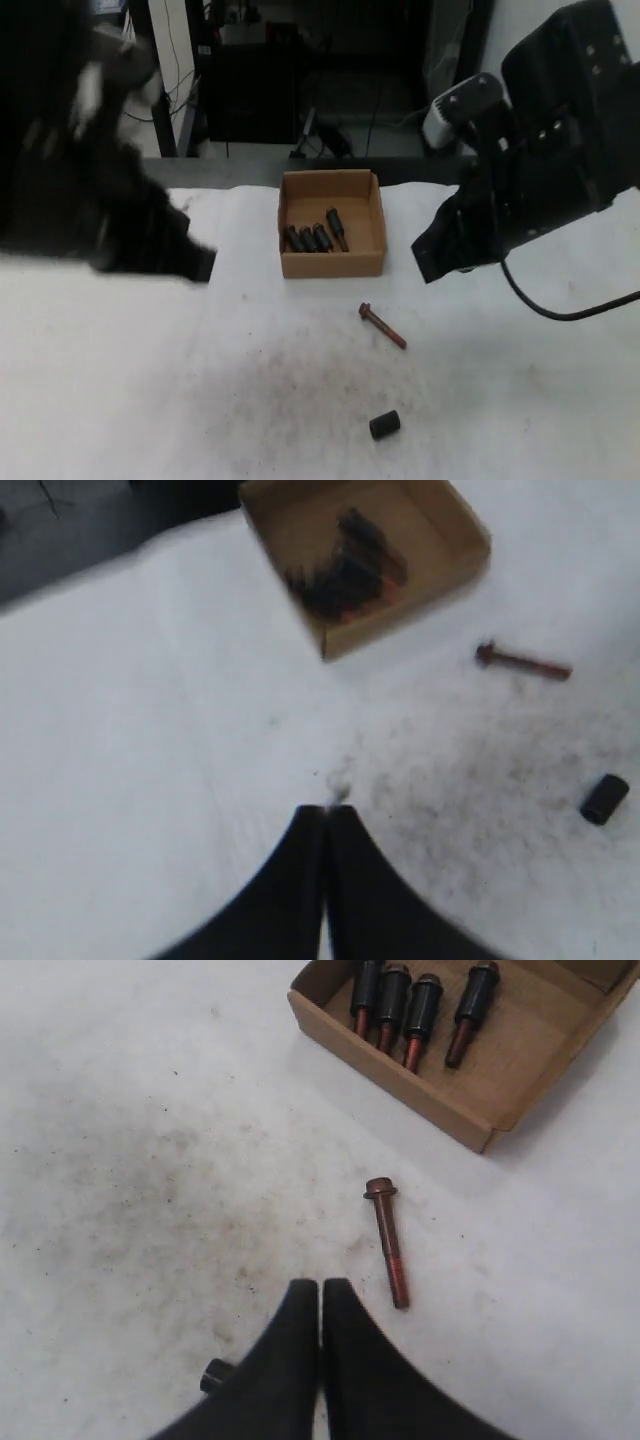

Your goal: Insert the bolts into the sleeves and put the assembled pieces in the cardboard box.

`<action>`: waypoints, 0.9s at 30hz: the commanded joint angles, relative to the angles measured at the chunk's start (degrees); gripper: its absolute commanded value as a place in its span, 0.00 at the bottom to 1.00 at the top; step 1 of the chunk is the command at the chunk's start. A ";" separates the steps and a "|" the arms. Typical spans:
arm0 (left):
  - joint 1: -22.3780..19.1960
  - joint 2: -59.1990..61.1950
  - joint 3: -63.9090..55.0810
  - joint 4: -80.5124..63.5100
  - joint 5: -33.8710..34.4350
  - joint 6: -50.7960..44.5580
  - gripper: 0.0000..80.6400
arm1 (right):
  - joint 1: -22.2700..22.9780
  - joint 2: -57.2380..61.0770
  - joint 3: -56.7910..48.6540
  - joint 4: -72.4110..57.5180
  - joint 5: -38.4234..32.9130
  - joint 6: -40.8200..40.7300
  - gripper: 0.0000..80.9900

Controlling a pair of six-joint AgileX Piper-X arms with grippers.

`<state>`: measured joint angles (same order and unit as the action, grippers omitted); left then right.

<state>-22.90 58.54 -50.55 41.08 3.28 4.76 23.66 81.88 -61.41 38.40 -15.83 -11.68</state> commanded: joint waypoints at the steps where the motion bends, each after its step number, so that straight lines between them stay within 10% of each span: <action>1: -0.10 -11.73 15.28 -20.99 1.24 -3.77 0.00 | 0.46 1.88 -0.18 -3.58 -0.09 -1.23 0.00; 15: -0.10 -17.33 28.36 -37.55 7.08 -13.72 0.00 | 1.15 16.26 -1.03 -8.11 -0.14 -1.23 0.47; 27: -0.10 -17.33 28.36 -36.47 7.08 -13.28 0.00 | 4.36 23.77 -12.37 -3.15 11.43 -23.08 0.47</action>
<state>-22.90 41.56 -22.01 5.22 10.01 -8.81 27.80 103.31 -70.55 31.67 -6.89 -30.42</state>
